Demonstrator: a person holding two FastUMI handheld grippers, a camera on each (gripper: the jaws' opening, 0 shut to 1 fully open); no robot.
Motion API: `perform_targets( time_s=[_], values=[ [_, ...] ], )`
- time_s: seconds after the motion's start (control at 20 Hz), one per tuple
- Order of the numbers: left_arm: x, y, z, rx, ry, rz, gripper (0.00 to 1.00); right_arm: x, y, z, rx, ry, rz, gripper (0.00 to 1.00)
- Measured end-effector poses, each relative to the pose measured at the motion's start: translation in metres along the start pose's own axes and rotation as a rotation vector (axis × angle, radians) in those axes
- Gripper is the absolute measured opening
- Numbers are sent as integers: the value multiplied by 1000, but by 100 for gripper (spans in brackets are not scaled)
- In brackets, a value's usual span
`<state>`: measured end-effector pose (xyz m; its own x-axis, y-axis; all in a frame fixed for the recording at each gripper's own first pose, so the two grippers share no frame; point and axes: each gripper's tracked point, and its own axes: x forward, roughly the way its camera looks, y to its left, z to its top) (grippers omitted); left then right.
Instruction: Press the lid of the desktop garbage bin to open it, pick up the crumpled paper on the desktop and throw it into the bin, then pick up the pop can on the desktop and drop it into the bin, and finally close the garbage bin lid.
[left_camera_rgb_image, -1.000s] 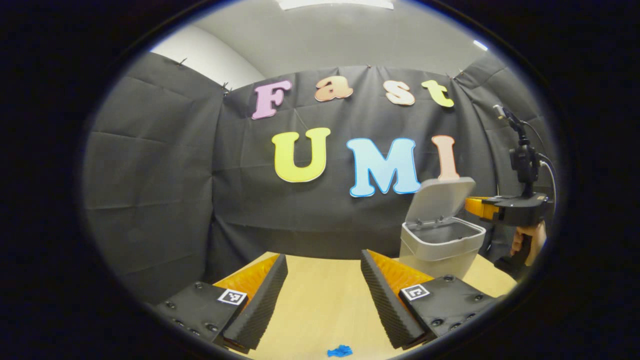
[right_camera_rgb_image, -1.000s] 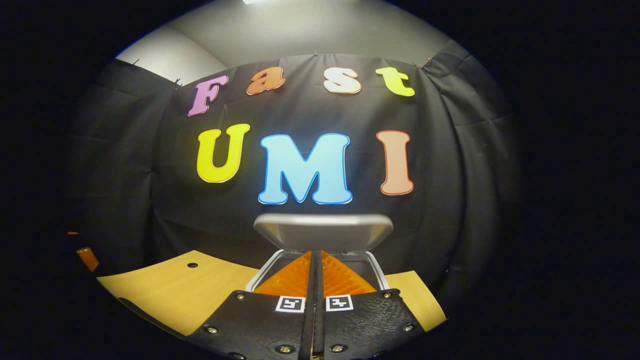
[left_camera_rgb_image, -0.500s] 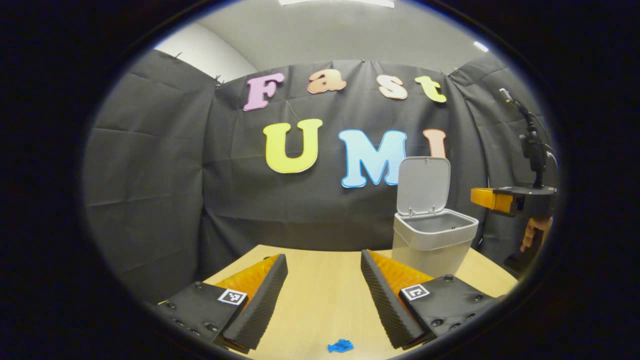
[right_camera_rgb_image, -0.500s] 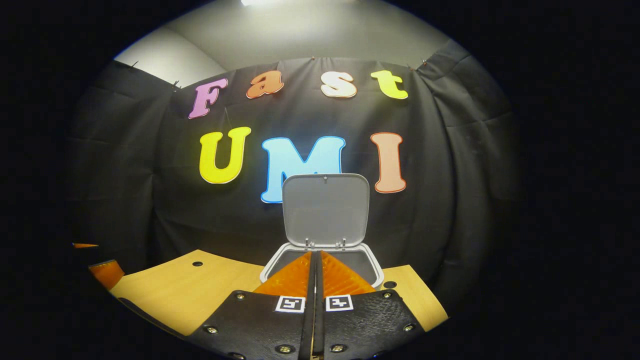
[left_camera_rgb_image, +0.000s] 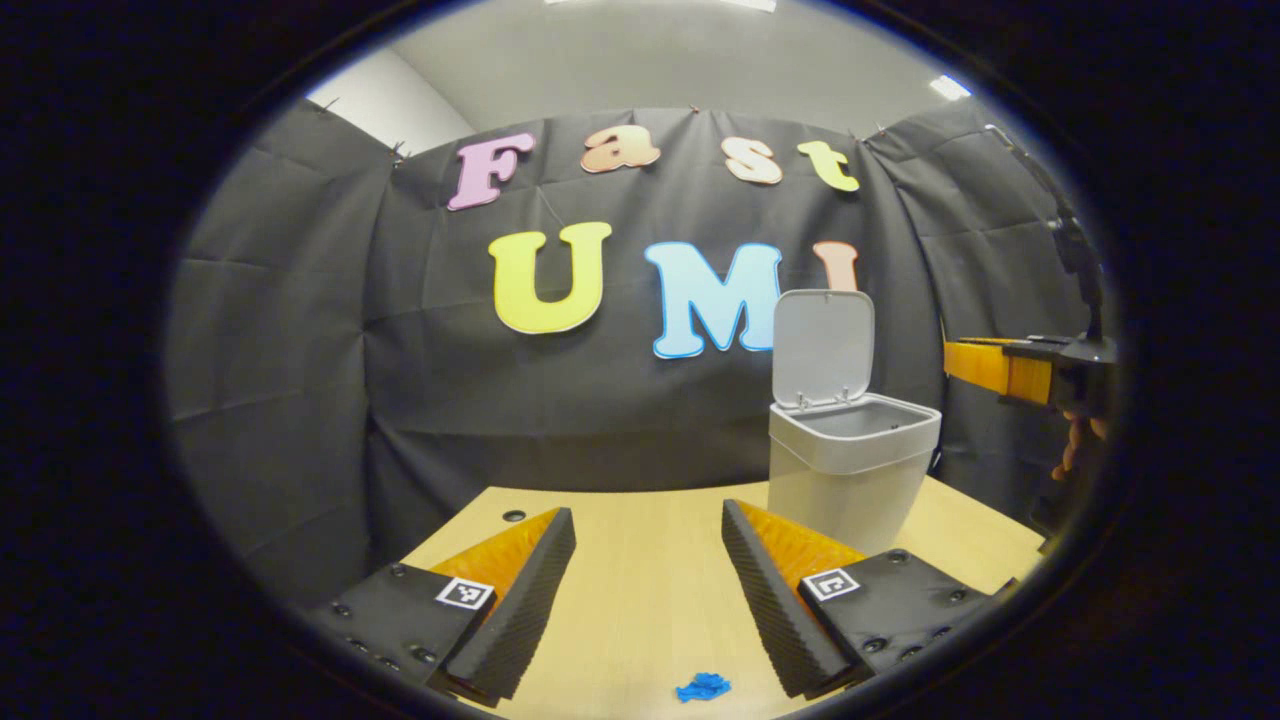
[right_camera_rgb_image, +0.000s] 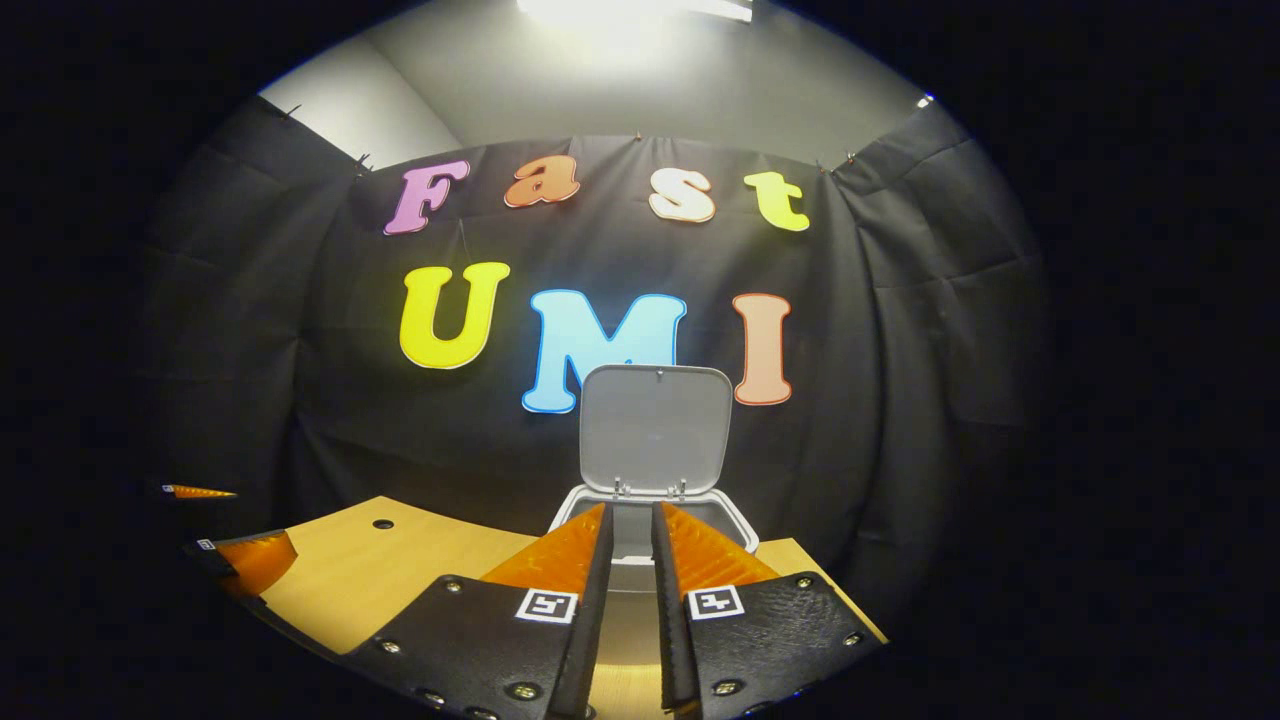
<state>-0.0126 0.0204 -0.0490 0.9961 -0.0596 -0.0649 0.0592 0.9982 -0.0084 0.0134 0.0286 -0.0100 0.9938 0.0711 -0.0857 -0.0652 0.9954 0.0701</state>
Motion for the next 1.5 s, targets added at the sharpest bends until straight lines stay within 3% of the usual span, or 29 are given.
perform_targets(
  time_s=[0.05, 0.15, 0.2, 0.25, 0.3, 0.35, 0.4, 0.45, 0.75, 1.15, 1.2, 1.3, 1.35, 1.5],
  values=[
    [2, 1, -3, -1, 2, -21, 97, -1, 6, -2, -6, 16, 3, 39],
    [6, 1, -8, -8, 6, -58, 100, -6, 20, -11, -6, 52, 15, 43],
    [8, 2, -11, -11, 6, -75, 100, -8, 26, -12, -11, 60, 18, 62],
    [11, 2, -15, -10, 8, -86, 100, -10, 28, -13, -19, 65, 16, 67],
    [14, 2, -21, -8, 14, -96, 96, -13, 31, -12, -28, 63, 13, 83],
    [16, 0, -27, -7, 22, -111, 97, -16, 33, -10, -37, 56, 10, 81],
    [18, -1, -31, -9, 22, -121, 96, -17, 34, -7, -46, 45, 9, 91],
    [20, -1, -34, -11, 20, -123, 100, -19, 35, -4, -56, 32, 2, 94],
    [28, -9, -76, 3, 53, -142, 97, -22, 39, 9, -78, -20, 12, 95],
    [31, -34, -198, -16, 278, -192, 100, -11, 23, -9, -67, 15, 6, 95],
    [32, -36, -218, -20, 317, -197, 91, -8, 22, -13, -70, 27, 7, 95],
    [35, -37, -246, -14, 378, -198, 100, -4, 20, -24, -57, 56, 12, 95],
    [36, -36, -258, -7, 404, -194, 92, -3, 19, -28, -47, 67, 13, 95],
    [33, -35, -279, -22, 461, -187, 100, -1, 17, -39, -28, 94, 6, 95]
  ],
)
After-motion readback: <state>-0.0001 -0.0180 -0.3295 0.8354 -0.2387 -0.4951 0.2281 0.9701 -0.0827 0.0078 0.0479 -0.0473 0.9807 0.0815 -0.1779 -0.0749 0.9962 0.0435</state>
